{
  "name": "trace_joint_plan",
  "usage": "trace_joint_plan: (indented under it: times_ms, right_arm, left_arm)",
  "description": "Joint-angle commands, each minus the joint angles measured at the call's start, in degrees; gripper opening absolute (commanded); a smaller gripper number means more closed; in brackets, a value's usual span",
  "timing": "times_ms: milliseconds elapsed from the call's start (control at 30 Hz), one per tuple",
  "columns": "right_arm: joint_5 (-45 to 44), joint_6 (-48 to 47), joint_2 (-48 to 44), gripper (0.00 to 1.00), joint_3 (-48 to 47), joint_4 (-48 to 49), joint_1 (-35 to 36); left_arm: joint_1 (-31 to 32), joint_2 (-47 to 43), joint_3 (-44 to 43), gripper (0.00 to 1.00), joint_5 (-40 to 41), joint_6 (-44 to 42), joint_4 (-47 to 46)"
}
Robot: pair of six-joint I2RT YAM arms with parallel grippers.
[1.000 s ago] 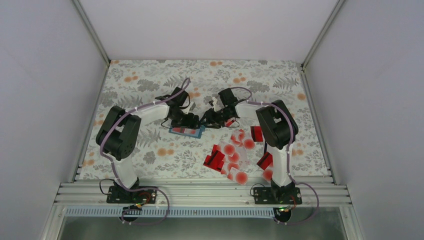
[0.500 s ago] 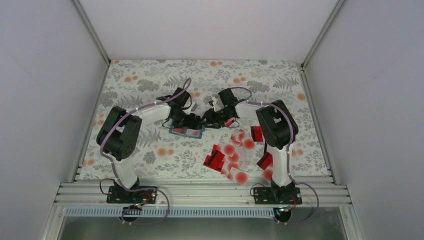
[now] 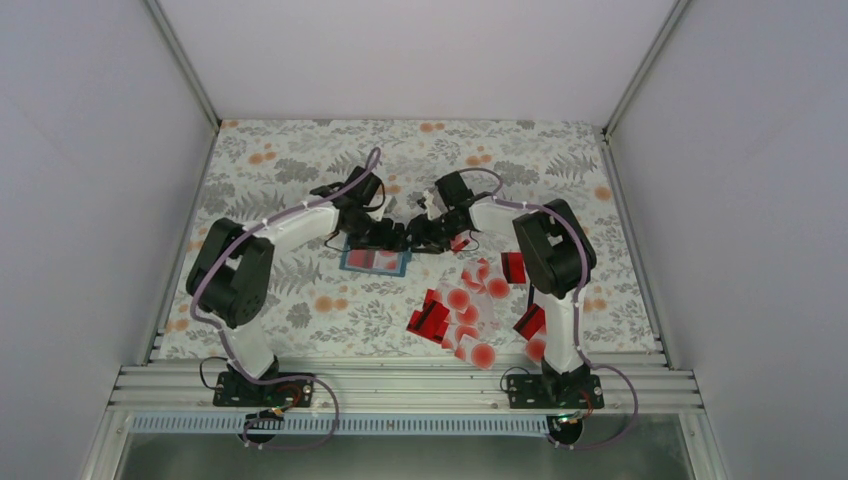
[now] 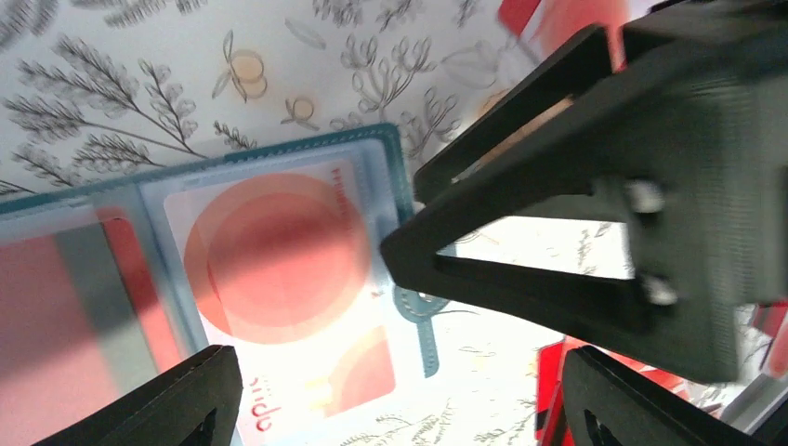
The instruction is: Put the credit cards into the card holder
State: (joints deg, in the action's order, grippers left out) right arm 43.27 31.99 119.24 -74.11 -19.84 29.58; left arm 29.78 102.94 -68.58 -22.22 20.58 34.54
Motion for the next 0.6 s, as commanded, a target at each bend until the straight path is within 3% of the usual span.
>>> trace_joint_plan:
  times_ms: [0, 367, 567]
  right_arm:
    - [-4.06, -3.98, -2.17, 0.51, -2.69, -5.54, 0.36]
    - [-6.69, -6.04, -8.09, 0.60, -6.91, -12.06, 0.36]
    - [-0.91, -2.04, -12.81, 0.62, -4.74, -9.75, 1.83]
  left_arm:
    - [0.30, -5.90, -2.44, 0.88, 4.18, 0.07, 3.13]
    - [-4.27, -10.54, 2.10, 0.88, 4.29, -6.19, 4.57]
    - [-7.52, -11.43, 5.95, 0.80, 2.15, -6.41, 1.66]
